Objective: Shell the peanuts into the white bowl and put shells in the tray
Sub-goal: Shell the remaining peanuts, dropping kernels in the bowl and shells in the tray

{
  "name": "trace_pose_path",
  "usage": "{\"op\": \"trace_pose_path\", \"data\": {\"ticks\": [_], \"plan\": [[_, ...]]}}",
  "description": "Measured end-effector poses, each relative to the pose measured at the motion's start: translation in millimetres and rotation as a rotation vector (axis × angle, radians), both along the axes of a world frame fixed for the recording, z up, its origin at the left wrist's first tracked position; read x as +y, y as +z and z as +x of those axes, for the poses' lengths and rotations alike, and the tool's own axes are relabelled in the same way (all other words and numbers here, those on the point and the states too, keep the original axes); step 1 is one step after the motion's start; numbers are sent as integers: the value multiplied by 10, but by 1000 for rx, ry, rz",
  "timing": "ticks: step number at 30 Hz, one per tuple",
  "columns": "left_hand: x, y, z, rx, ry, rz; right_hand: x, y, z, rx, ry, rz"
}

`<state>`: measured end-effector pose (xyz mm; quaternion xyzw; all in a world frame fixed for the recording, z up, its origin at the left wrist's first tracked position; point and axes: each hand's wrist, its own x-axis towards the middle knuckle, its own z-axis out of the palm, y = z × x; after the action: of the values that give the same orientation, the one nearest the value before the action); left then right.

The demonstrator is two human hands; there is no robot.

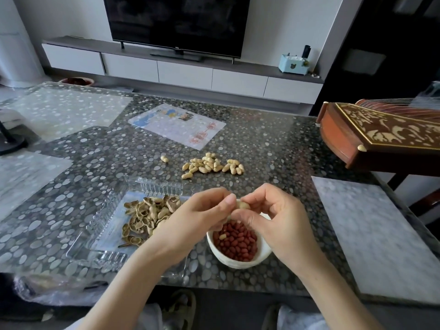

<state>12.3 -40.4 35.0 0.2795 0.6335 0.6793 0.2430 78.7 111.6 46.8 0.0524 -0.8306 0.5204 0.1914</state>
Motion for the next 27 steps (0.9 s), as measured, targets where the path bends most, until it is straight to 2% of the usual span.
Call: {"op": "trace_pose_path", "data": {"ticks": [3,7,9,14,19,27], "plan": [[26,6,41,-13,-7,41,27,-34,-2,67,20,76],[80,1,76,-28,52,27,56,-106,-32,141,12,316],[103,-6,87,-11,59,26,55,-139,-38,144,-8,374],[113,37,123,-9,122,93,-18,-143,3,35,9,123],[128,40,171,290,191,-10,-89,-115,22,-11,43,-7],[192,34,186,377,275,-43,-140,-108,25,-6,58,-5]]}}
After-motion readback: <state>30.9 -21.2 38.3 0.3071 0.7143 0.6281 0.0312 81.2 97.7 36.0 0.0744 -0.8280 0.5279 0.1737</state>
